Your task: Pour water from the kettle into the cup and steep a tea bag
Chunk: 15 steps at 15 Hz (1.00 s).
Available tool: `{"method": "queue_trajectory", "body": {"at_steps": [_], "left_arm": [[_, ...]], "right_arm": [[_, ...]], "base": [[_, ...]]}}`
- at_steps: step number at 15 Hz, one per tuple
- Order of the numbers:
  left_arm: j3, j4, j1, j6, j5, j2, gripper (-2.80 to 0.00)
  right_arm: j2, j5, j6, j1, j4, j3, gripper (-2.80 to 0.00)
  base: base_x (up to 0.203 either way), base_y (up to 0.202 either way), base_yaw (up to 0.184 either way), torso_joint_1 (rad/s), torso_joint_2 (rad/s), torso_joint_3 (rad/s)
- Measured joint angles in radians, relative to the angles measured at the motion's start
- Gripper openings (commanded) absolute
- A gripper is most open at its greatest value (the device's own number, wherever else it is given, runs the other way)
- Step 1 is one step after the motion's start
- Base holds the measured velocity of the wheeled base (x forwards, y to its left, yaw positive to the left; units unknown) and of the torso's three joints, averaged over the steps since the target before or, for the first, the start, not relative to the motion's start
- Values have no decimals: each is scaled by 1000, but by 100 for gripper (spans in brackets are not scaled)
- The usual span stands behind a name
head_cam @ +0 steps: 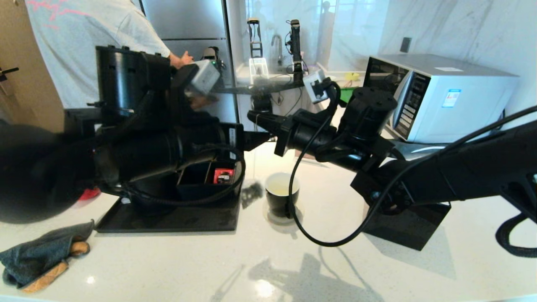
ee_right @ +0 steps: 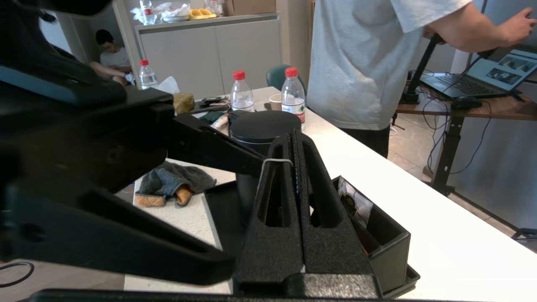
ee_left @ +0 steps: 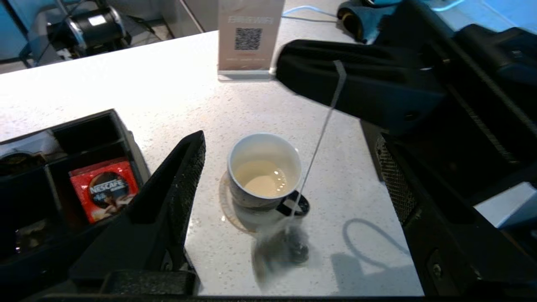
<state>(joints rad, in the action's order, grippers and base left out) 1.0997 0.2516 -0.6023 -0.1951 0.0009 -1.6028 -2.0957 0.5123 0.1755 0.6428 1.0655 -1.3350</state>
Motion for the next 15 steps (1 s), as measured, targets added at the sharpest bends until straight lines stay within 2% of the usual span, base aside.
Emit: {"method": "queue_trajectory", "body": {"at_steps": [3, 8, 9, 12, 15], "left_arm": [[-49, 62, 23, 2, 25, 6, 0], [-103, 76, 35, 1, 28, 26, 0], [-111, 85, 35, 1, 28, 28, -280], [-134, 162, 35, 2, 29, 33, -280], [-145, 176, 42, 1, 28, 37, -280]], "right_arm": [[9, -1, -2, 0, 3, 26, -280], [22, -2, -32, -24, 1, 51, -280], [25, -1, -32, -30, 0, 52, -280], [38, -2, -34, -42, -17, 55, -280], [52, -2, -37, -46, -33, 55, -280]], "base": [[0, 0, 0, 0, 0, 0], [0, 0, 0, 0, 0, 0], [0, 0, 0, 0, 0, 0], [0, 0, 0, 0, 0, 0], [0, 0, 0, 0, 0, 0]]}}
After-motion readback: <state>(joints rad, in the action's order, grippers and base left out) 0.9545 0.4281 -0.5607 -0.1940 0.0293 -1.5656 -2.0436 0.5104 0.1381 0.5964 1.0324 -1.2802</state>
